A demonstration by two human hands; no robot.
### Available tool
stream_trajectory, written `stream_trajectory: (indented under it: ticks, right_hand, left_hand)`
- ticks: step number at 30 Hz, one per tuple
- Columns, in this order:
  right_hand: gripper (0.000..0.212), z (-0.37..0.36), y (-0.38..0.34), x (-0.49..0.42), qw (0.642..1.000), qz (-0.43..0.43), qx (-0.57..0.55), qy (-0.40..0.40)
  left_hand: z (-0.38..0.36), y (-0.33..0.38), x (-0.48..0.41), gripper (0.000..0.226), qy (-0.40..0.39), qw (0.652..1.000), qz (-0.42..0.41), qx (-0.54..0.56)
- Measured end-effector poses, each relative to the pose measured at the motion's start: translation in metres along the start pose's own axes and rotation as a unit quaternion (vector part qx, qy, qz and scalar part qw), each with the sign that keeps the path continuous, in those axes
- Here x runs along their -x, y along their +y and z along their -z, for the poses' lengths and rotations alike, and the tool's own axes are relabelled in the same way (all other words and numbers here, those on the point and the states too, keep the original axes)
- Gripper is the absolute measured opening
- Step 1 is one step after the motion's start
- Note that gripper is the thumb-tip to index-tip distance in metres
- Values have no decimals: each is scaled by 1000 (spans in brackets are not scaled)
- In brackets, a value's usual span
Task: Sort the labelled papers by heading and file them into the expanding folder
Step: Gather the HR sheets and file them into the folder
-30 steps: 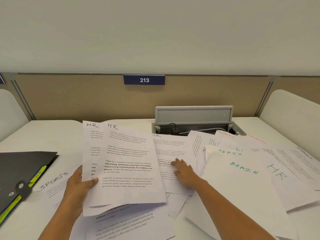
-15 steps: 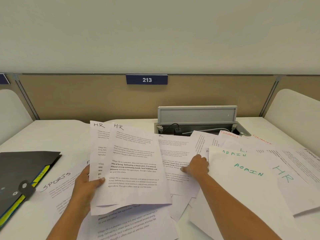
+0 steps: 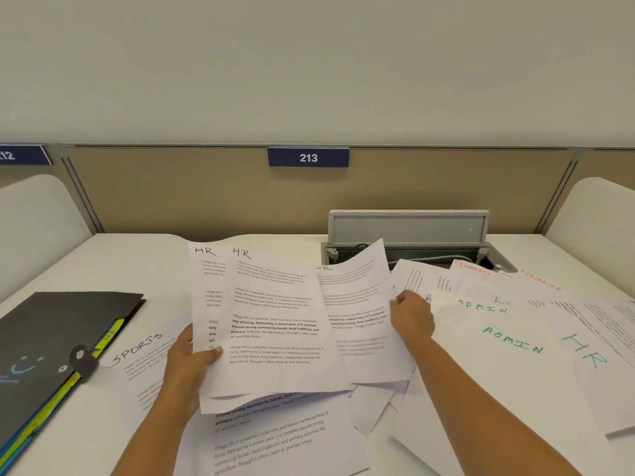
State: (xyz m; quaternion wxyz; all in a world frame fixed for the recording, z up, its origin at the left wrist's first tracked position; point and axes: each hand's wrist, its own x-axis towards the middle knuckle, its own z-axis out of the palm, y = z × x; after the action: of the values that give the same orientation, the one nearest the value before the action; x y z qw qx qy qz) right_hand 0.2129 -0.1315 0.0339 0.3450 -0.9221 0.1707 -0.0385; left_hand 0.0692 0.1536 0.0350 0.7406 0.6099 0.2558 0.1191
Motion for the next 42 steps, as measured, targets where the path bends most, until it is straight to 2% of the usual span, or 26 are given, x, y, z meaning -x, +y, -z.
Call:
stream_trajectory:
  ticks: [6, 10, 13, 16, 19, 21, 23, 26, 28, 34, 37, 39, 42]
  right_hand:
    - [22, 39, -34, 22, 974, 149, -23, 166]
    - [24, 65, -56, 39, 945, 221, -66, 233]
    - [22, 76, -68, 49, 925, 247, -148, 249]
    - [21, 85, -74, 50, 931, 182, -249, 198]
    - [20, 80, -64, 38, 943, 82, -313, 83]
    - [9, 62, -51, 35, 938, 38, -345, 1]
    - [12, 41, -38, 39, 934, -10, -351, -62]
    - [6, 15, -21, 48, 920, -79, -363, -126]
    - [11, 5, -12, 50, 907, -112, -377, -152]
    - [39, 1, -3, 59, 851, -105, -445, -260]
    - [52, -4, -5, 60, 851, -85, -453, -250]
    - [52, -5, -7, 61, 857, -70, -450, -240]
    - [46, -8, -4, 61, 864, -49, -443, -236]
  left_hand:
    - [-3, -2, 2, 57, 12, 1000, -2, -9]
    - [-6, -1, 5, 54, 18, 1000, -6, -17]
    - [-8, 1, 10, 54, 14, 1000, -6, -11]
    - [-9, 3, 14, 55, 4, 1000, -10, -9]
    - [-9, 7, 19, 53, -6, 1000, -9, 1]
    - [-9, 8, 22, 53, -25, 1000, -5, 19]
    - [-9, 10, 25, 53, -48, 998, 3, 49]
    - [-11, 10, 27, 53, -61, 995, 15, 72]
    - [-11, 10, 26, 57, -72, 994, 17, 80]
    - [-14, 12, 31, 51, -94, 993, 19, 63]
    - [-13, 13, 33, 30, -89, 993, 22, 80]
    - [-10, 12, 31, 29, -93, 994, 25, 60]
    - [-9, 9, 30, 38, -145, 989, 16, -5]
